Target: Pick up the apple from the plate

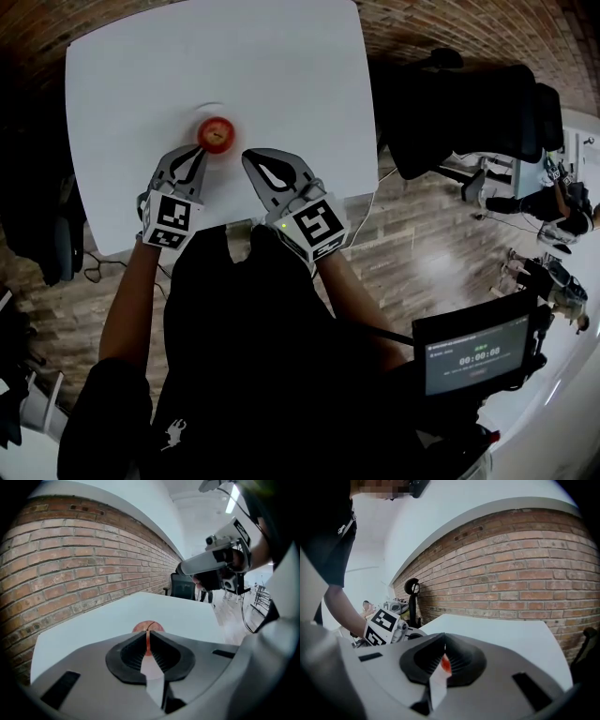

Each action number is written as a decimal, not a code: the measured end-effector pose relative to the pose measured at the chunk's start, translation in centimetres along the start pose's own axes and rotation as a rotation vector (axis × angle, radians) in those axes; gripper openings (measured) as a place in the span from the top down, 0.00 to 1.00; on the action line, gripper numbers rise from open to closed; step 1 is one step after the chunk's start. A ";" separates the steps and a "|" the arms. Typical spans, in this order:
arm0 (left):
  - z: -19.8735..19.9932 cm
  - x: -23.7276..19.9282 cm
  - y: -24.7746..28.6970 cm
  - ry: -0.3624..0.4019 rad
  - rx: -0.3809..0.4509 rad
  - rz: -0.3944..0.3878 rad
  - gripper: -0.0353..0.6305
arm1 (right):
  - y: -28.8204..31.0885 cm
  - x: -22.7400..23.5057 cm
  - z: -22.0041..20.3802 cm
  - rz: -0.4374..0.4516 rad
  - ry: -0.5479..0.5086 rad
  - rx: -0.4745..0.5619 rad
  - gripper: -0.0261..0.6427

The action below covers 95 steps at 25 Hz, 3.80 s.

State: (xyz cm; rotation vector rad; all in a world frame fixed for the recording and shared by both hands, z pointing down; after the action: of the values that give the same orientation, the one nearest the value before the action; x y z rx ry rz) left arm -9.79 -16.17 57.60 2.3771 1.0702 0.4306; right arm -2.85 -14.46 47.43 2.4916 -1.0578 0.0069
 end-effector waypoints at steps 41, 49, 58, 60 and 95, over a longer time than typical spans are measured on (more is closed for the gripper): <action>-2.0 0.9 3.8 -0.003 -0.048 -0.049 0.37 | -1.4 1.3 -1.2 -0.066 0.036 -0.027 0.95; -2.5 0.5 5.2 0.009 -0.069 -0.070 0.29 | -1.9 1.8 -1.6 -0.098 0.052 -0.036 0.95; -2.6 0.4 6.2 0.018 -0.070 -0.066 0.27 | -2.1 2.0 -1.7 -0.109 0.057 -0.038 0.95; -2.7 0.5 6.5 0.021 -0.071 -0.068 0.27 | -2.0 2.0 -1.8 -0.110 0.057 -0.040 0.95; -1.5 0.2 8.1 0.052 -0.058 -0.060 0.33 | -2.7 2.3 -1.7 -0.128 0.055 -0.029 0.95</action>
State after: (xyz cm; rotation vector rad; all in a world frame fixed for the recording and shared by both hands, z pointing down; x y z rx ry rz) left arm -5.43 -20.15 63.32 2.2880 1.1337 0.4973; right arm 0.95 -13.70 48.35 2.5133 -0.8695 0.0211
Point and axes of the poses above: the fingertips, and each gripper's own axes: y forward along the fingers, x to its right, z out of its top, the point moved 1 cm from there along -y, backward along the fingers, and after that the axes turned 3 degrees about z, right-handed, at the moved point
